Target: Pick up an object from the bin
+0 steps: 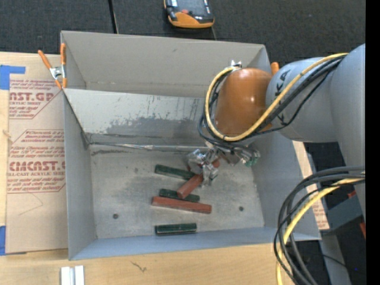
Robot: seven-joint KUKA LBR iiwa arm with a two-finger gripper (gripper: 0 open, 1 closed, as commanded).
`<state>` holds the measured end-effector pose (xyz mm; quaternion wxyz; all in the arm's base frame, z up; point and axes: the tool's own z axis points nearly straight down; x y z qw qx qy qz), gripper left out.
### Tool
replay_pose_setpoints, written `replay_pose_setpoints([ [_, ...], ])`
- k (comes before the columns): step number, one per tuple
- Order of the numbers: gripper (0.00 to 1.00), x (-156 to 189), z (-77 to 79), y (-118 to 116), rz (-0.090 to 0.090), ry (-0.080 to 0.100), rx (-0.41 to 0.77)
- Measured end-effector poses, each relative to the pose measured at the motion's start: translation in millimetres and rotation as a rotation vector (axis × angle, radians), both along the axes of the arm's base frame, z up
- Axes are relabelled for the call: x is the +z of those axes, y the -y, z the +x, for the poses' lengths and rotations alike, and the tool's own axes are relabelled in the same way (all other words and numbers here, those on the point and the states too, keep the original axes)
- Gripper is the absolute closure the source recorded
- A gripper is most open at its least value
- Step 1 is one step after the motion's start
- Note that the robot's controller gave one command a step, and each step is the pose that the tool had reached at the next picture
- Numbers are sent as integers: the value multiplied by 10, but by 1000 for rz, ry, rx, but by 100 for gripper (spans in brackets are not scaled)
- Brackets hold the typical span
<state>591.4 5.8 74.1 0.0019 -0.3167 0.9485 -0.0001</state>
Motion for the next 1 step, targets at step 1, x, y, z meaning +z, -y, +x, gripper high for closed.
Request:
replay_pose_setpoints([
  [1, 100, 18, 1, -2, 0, -1, 0],
])
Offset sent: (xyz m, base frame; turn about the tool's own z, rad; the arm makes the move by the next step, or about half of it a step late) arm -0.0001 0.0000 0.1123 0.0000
